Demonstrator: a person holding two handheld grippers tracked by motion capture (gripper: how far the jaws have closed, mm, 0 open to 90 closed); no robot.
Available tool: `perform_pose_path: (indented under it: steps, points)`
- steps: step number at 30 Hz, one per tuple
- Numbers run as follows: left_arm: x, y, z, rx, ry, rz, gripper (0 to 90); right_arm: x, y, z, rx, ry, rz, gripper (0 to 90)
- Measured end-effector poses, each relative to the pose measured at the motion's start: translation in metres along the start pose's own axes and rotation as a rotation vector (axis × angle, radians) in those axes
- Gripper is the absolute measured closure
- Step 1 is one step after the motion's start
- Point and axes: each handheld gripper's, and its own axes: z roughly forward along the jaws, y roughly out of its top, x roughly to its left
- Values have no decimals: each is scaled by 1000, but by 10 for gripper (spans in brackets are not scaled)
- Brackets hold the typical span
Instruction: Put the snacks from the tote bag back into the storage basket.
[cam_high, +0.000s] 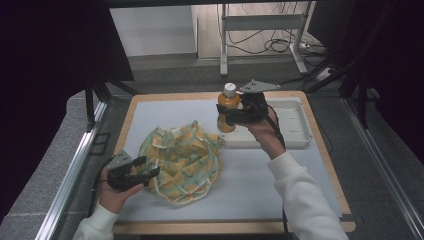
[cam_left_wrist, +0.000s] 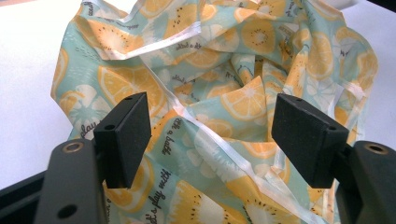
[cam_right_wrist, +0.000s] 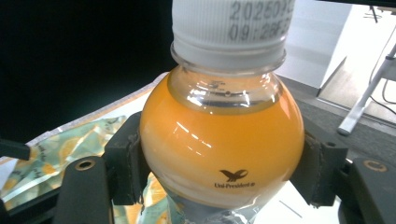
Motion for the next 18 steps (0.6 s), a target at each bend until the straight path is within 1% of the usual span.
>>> perform_pose_path:
  steps: [4, 12, 18]
  points:
    - [0, 0, 0, 1, 0, 1, 290, -8, 1, 2, 3, -20, 12, 304]
    - [0, 0, -1, -3, -2, -1, 290, -17, 1, 6, 13, -48, 24, 304]
    - [1, 0, 0, 0, -2, 0, 290, -27, 1, 12, 25, -76, 35, 304]
